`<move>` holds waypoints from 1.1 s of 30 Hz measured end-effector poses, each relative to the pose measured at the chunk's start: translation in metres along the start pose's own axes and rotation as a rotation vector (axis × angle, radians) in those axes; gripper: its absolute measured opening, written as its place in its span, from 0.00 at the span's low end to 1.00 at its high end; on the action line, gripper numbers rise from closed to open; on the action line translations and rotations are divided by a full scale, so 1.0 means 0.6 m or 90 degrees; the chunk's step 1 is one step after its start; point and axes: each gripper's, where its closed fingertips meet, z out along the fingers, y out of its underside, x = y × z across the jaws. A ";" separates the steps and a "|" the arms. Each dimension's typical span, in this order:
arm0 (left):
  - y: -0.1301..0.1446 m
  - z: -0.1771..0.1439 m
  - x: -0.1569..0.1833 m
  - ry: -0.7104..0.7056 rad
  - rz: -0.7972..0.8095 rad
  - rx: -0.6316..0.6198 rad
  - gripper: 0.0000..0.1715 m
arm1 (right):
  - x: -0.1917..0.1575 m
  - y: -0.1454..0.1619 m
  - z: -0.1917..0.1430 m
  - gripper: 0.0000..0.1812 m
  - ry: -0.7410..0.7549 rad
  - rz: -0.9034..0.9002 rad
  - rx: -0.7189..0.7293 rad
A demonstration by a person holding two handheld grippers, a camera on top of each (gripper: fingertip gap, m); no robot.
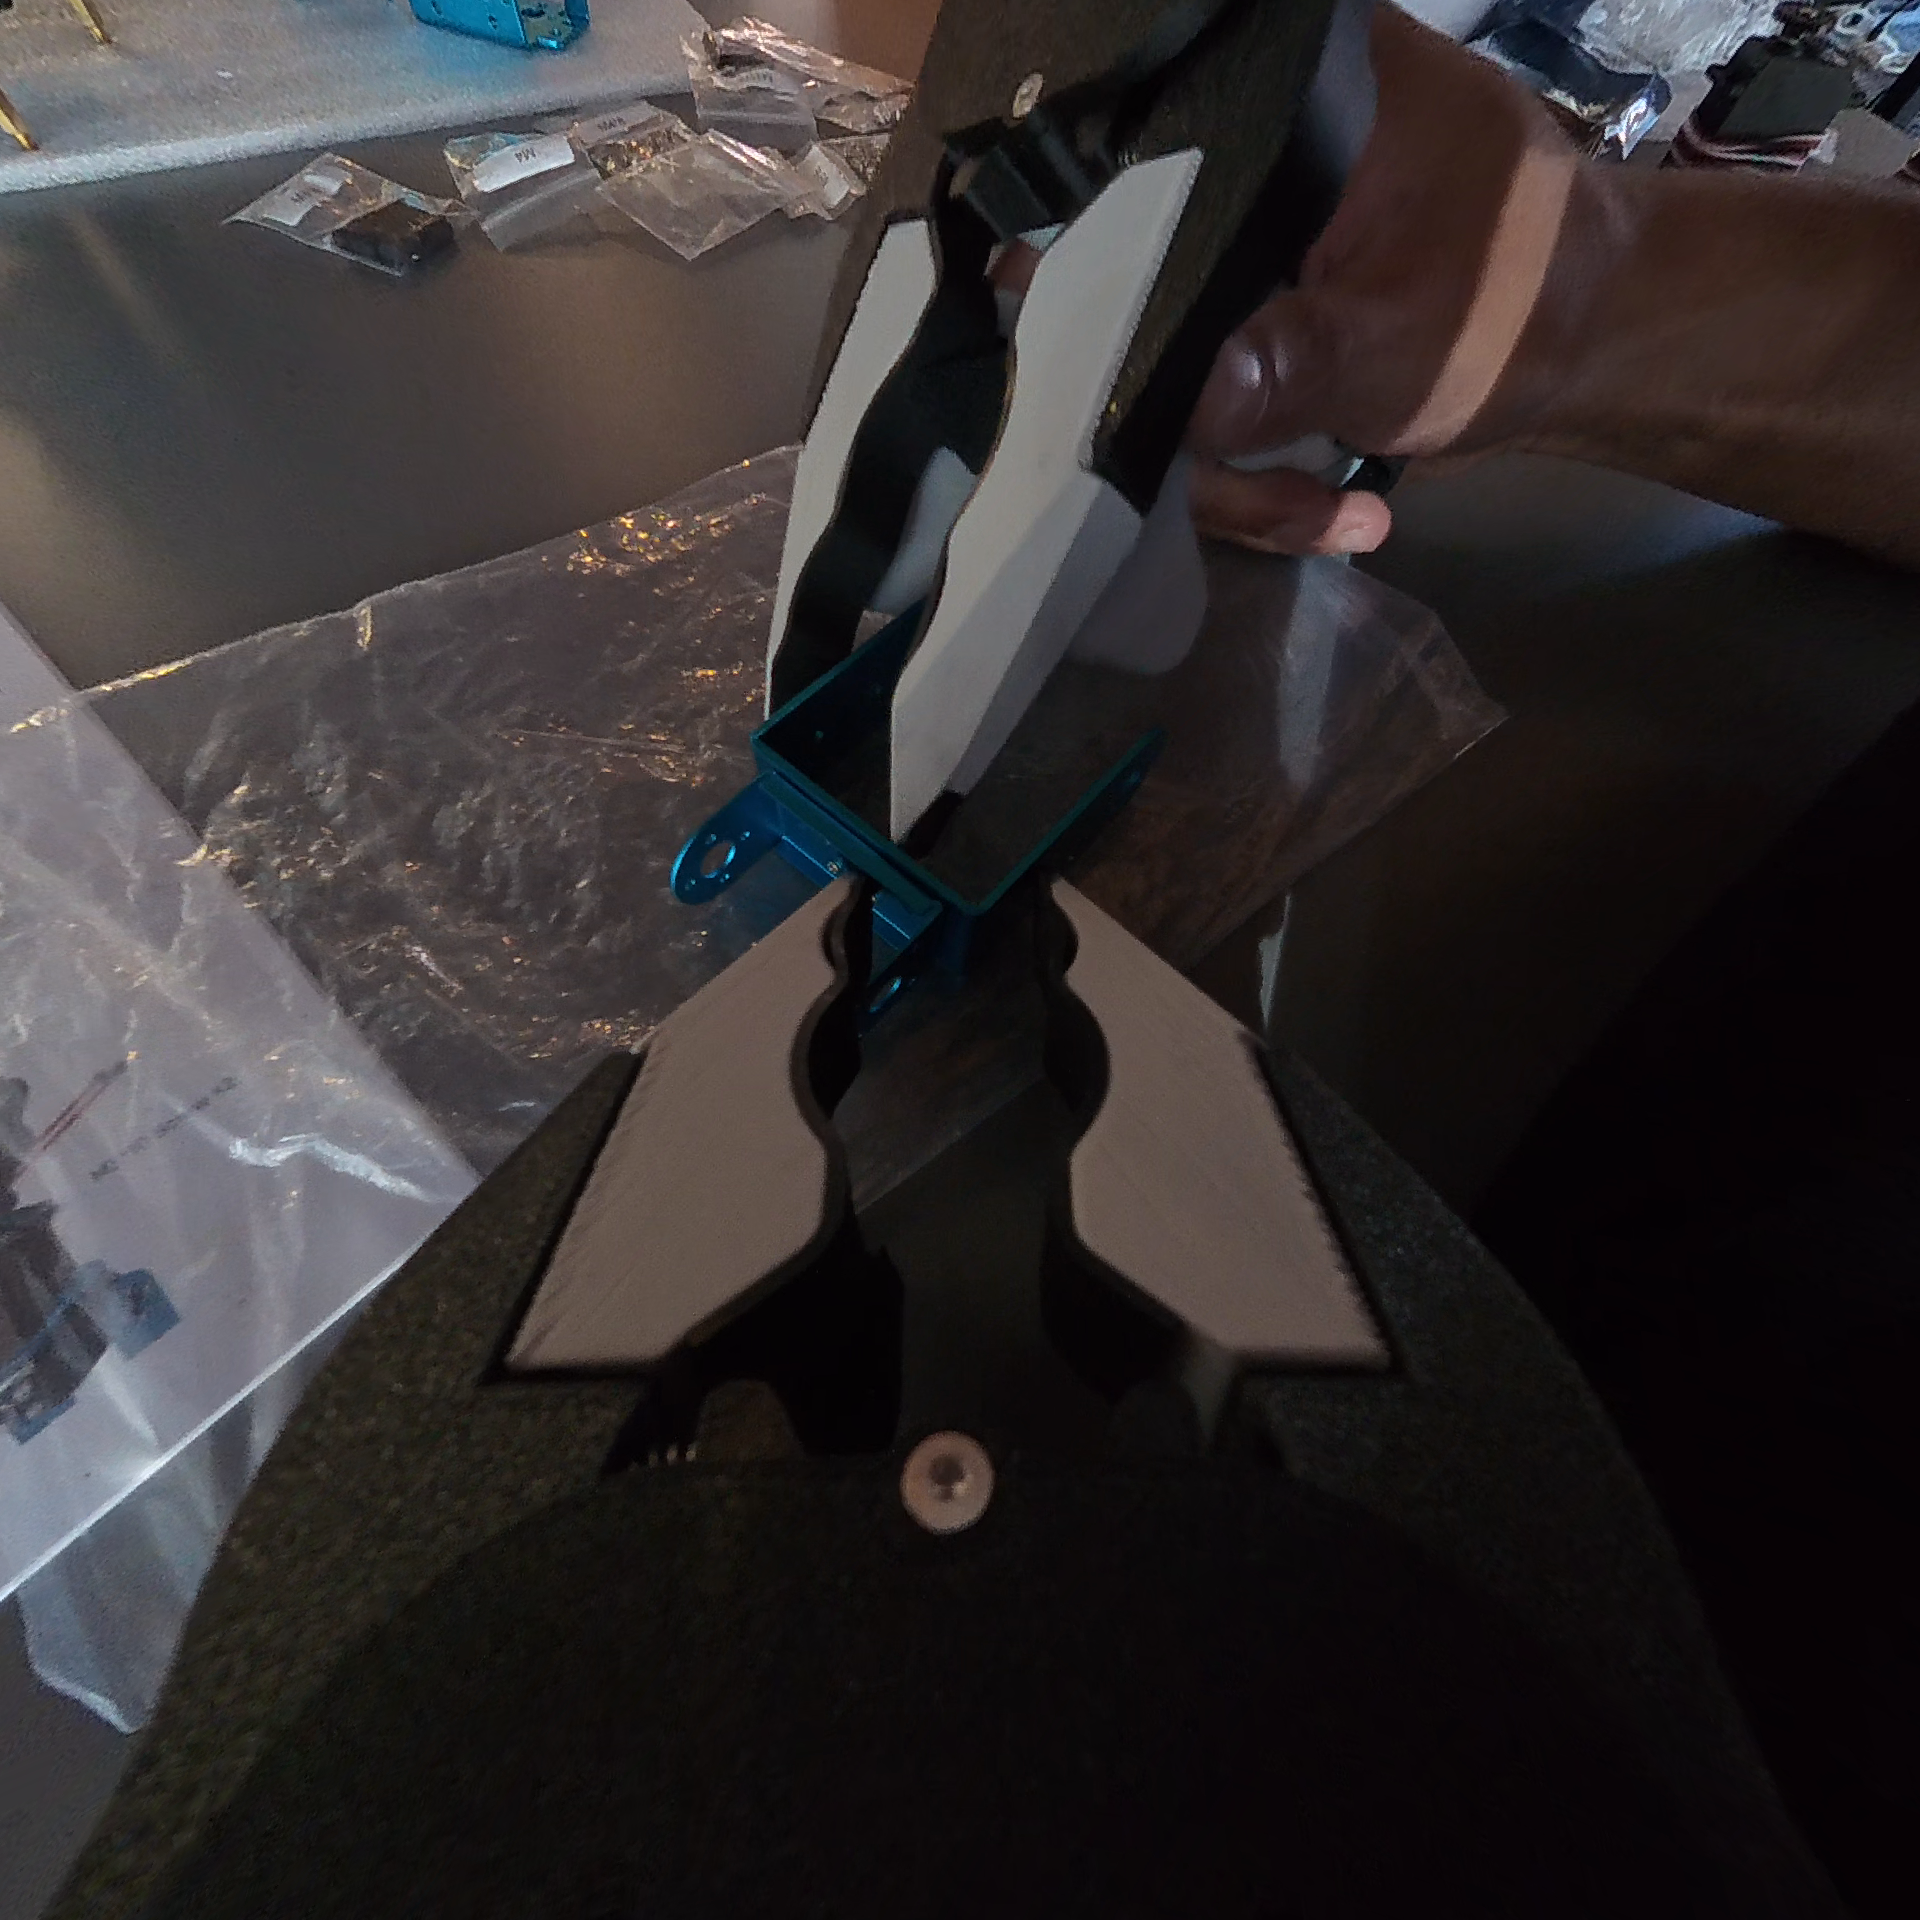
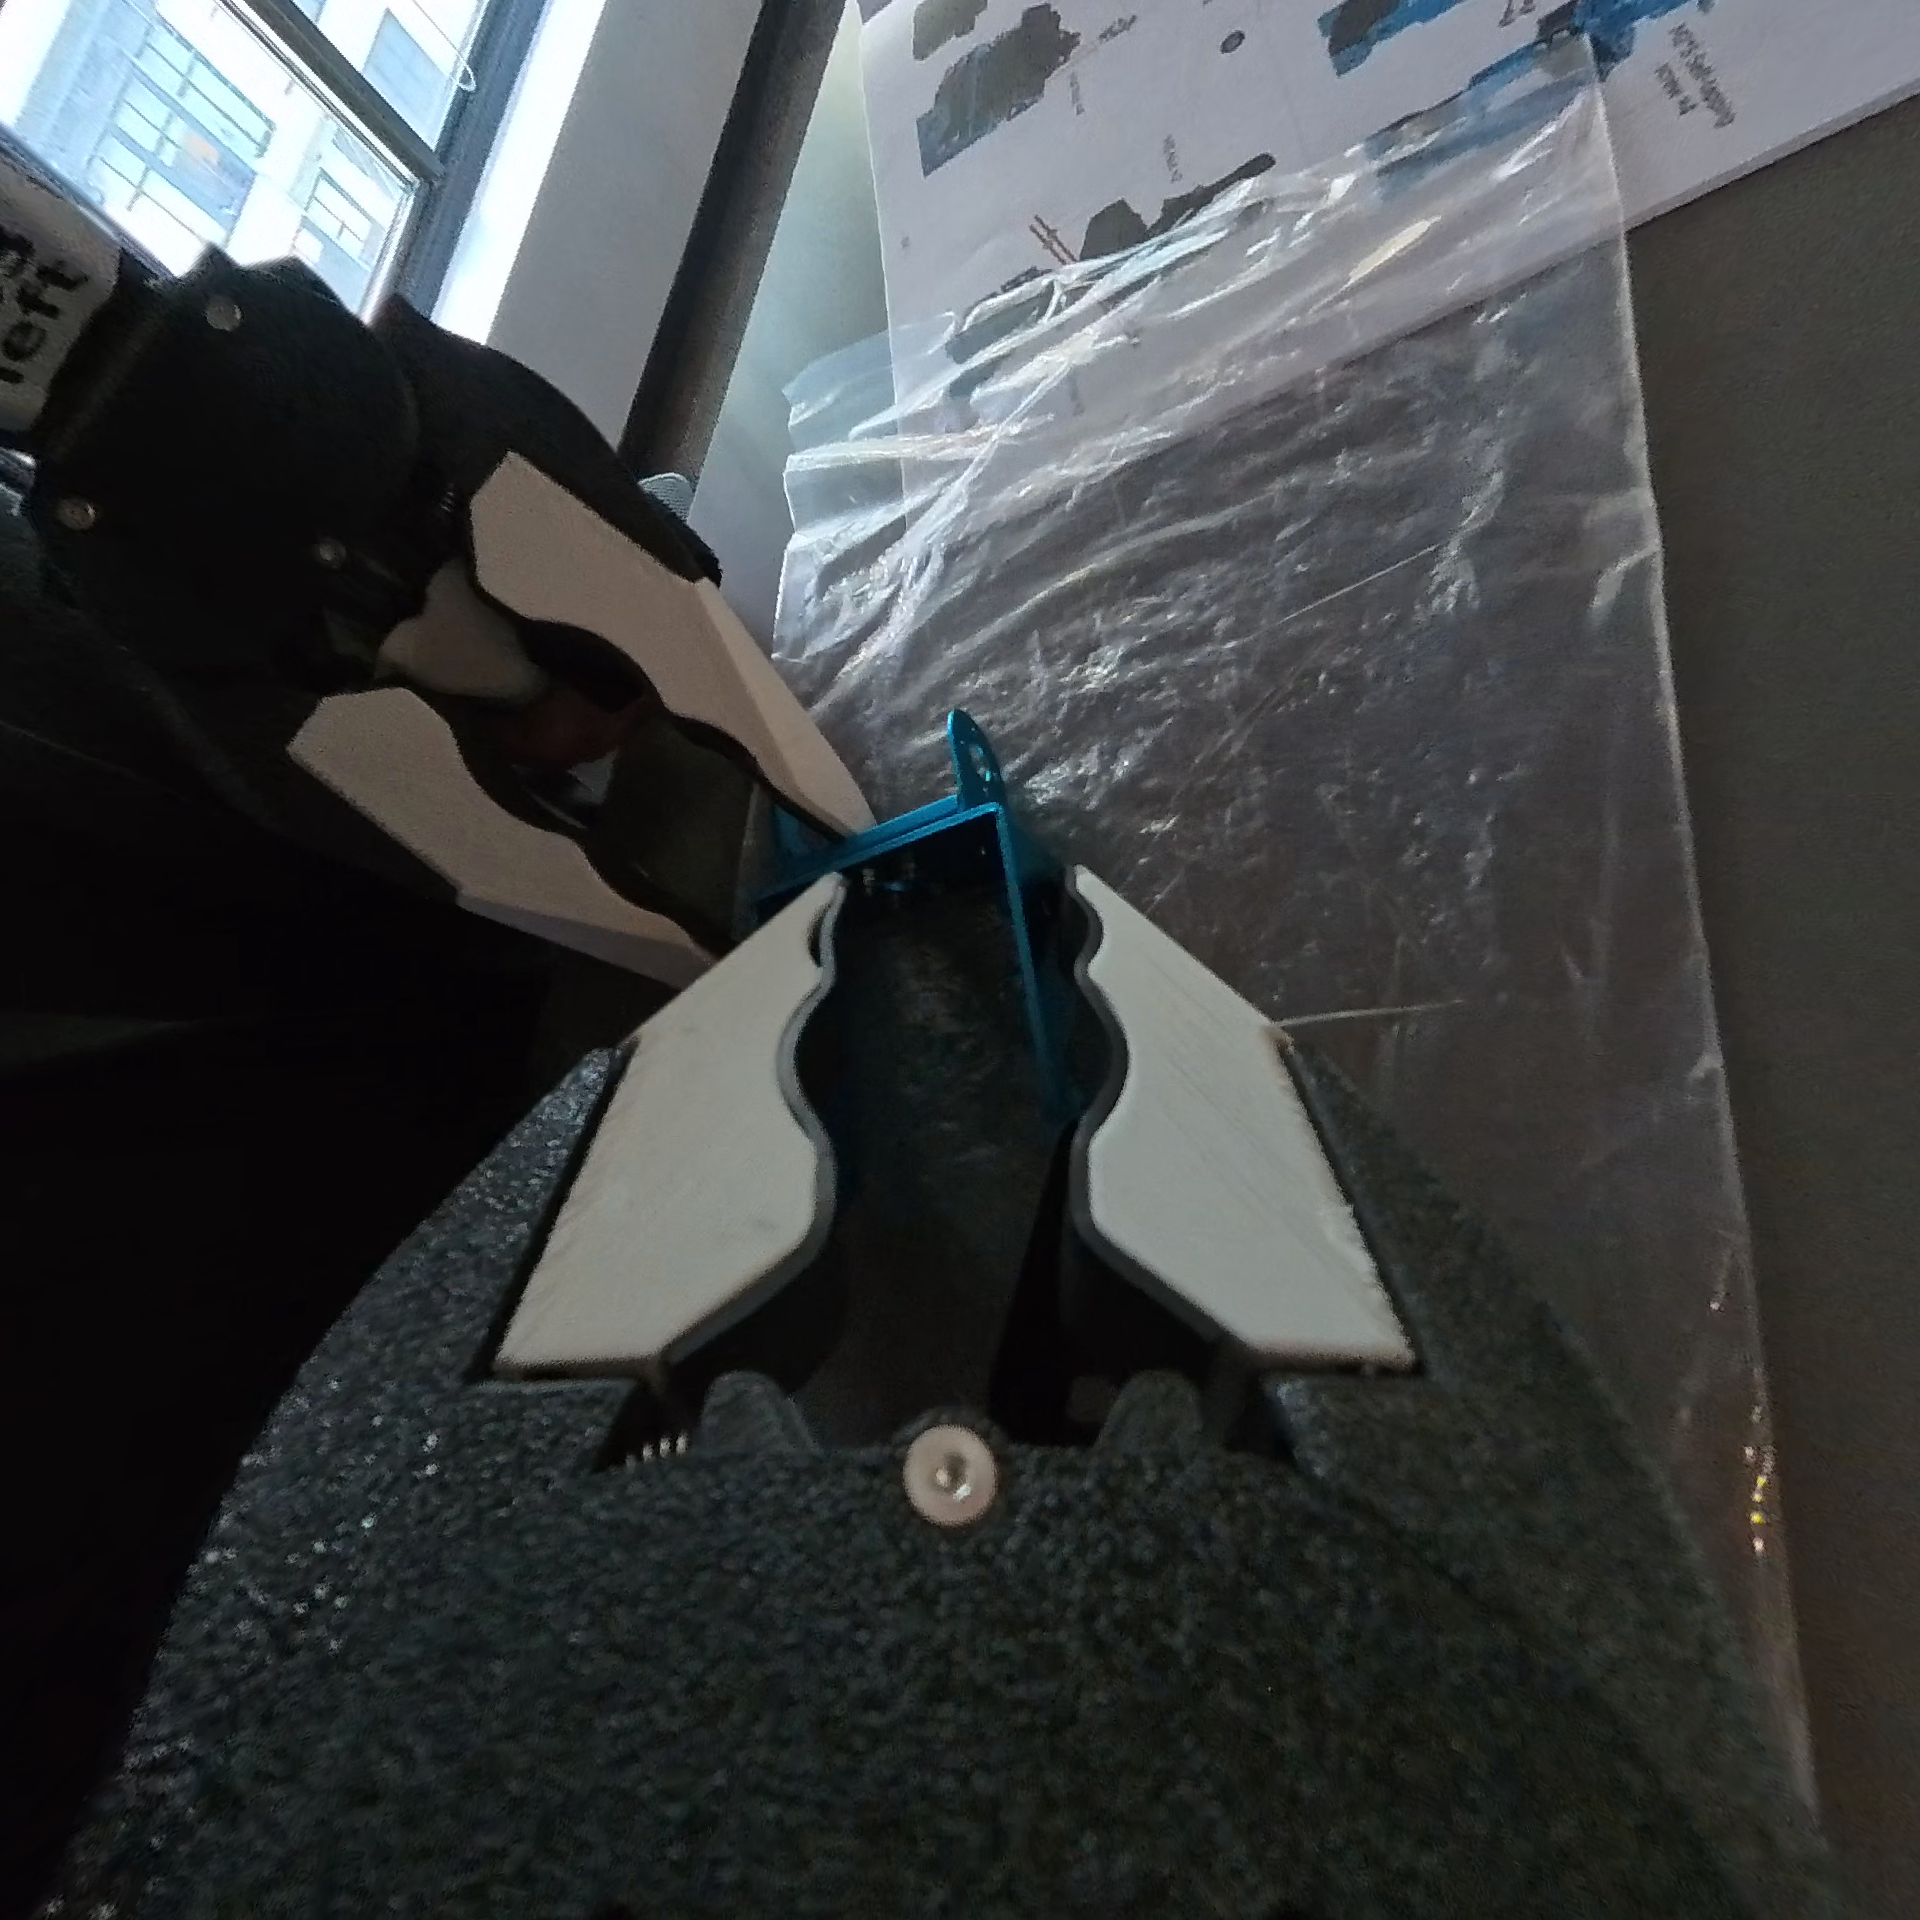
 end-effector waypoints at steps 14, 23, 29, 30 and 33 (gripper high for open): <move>0.001 0.000 0.000 0.000 0.004 -0.001 0.17 | 0.003 -0.001 0.001 0.20 0.000 0.009 0.003; 0.001 0.000 0.002 0.005 0.006 -0.002 0.17 | 0.004 0.000 -0.001 0.18 -0.004 0.009 0.003; 0.001 0.000 0.002 0.007 0.008 -0.004 0.17 | 0.008 -0.002 -0.001 0.16 -0.002 0.021 0.004; 0.001 0.001 0.002 0.007 0.008 -0.004 0.17 | 0.008 -0.002 -0.001 0.16 -0.006 0.027 0.005; 0.001 0.001 0.003 0.006 0.011 -0.004 0.17 | 0.008 -0.003 -0.001 0.16 -0.016 0.043 0.007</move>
